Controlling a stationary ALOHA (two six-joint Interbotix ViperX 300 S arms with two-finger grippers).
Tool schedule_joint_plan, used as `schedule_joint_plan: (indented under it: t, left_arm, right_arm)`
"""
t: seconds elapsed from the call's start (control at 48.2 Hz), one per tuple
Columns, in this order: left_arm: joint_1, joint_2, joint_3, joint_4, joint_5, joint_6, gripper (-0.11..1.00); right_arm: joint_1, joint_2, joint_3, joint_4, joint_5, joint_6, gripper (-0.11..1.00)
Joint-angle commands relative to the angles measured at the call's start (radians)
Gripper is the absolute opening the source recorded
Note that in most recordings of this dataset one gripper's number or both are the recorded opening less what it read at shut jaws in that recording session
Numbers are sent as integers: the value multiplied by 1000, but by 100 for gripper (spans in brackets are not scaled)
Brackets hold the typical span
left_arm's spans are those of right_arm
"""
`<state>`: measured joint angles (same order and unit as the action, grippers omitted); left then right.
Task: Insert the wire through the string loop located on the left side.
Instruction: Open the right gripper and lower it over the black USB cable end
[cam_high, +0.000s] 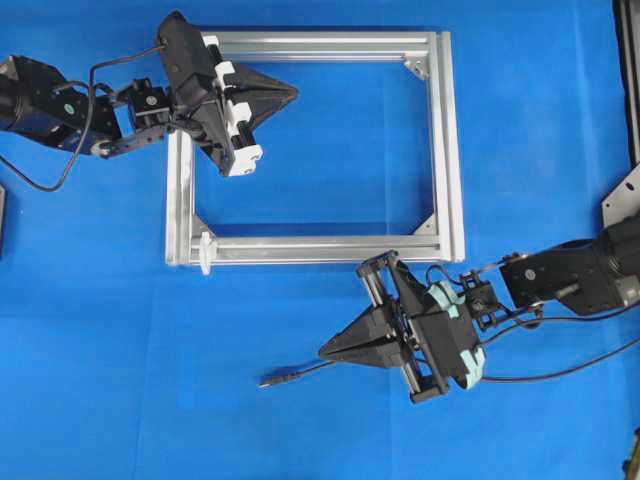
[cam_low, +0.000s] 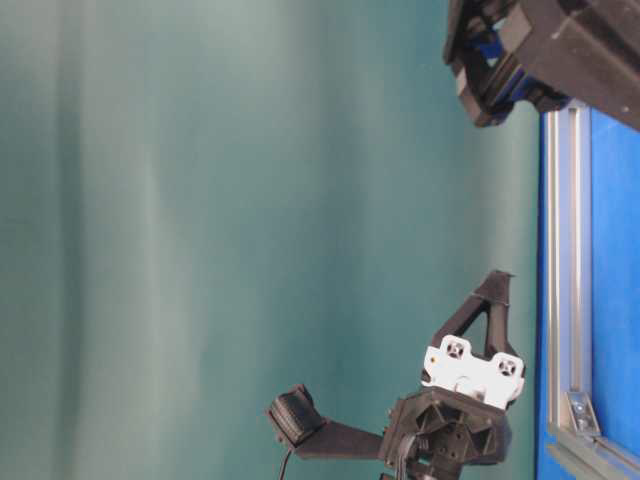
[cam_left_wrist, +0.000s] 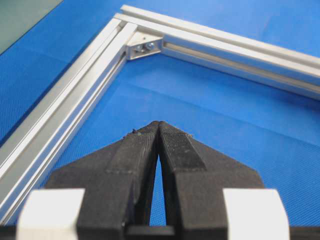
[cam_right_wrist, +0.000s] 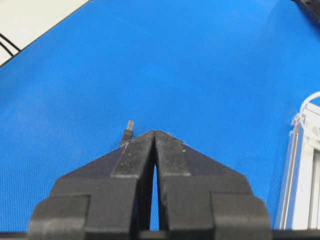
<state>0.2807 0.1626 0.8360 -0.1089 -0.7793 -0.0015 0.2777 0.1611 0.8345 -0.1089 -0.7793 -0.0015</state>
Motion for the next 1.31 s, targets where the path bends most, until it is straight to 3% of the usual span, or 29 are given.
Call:
schedule_joint_plan:
  t: [0.0,0.373,0.456,0.581,0.747,0.809,0.892,1.286]
  left_arm:
    - [-9,-46,-9,18,17,0,0]
    - [-9,-55,-3,23,20,-2,0]
    - [-8,-54,-3,23,18,0,0]
    - [-9,-54,-3,23,18,0,0]
    - [-9,-55,-3,23,18,0,0]
    - [-9,-55,-3,23,18,0,0]
    - [-9,-55,-2,23,18,0,0]
    - [-9,-55,6,23,23,-5,0]
  right_arm:
    - [15,-35,-18,-5,-6,6,1]
    - [21,-35,-15,-6,11,48,-2]
    - [21,-35,-15,-6,12,71,3]
    - [23,-29,-20,-3,12,98,28]
    - [23,-9,-26,9,12,107,78]
    - [23,0,-29,18,12,109,89]
    - [25,26,-37,28,6,110,86]
    - [26,255,-123,35,-57,192,89]
